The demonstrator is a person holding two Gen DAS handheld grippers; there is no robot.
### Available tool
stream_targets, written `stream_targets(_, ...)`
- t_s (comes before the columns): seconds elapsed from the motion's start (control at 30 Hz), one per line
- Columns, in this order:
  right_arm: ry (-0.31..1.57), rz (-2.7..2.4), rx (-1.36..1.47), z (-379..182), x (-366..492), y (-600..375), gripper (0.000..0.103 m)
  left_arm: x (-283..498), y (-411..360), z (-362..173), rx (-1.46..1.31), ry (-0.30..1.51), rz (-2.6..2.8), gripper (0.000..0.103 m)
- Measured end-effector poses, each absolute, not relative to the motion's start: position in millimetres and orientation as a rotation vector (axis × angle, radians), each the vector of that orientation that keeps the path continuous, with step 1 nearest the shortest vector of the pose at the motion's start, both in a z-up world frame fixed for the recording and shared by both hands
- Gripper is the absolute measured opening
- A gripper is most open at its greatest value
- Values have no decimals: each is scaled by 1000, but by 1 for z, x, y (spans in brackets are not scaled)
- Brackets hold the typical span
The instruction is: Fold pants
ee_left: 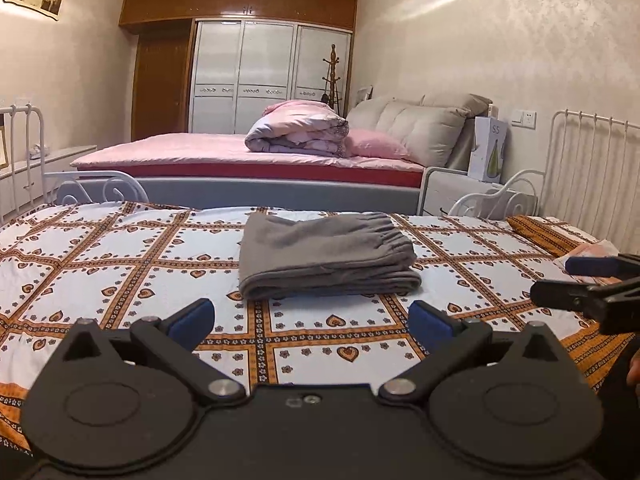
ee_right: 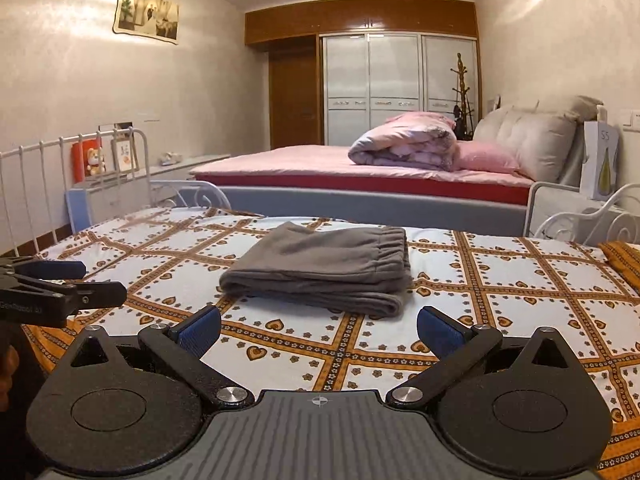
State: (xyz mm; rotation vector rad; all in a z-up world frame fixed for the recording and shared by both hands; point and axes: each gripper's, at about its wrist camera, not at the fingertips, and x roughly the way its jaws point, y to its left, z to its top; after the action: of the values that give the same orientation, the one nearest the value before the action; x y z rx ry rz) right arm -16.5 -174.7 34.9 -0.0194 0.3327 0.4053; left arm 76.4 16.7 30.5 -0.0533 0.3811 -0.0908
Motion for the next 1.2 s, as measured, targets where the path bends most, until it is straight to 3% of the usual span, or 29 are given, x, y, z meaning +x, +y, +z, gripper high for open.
stream_targets(1.2, 350, 374, 9, 33, -7, -173, 103, 80, 10, 32, -22, 371, -152, 97)
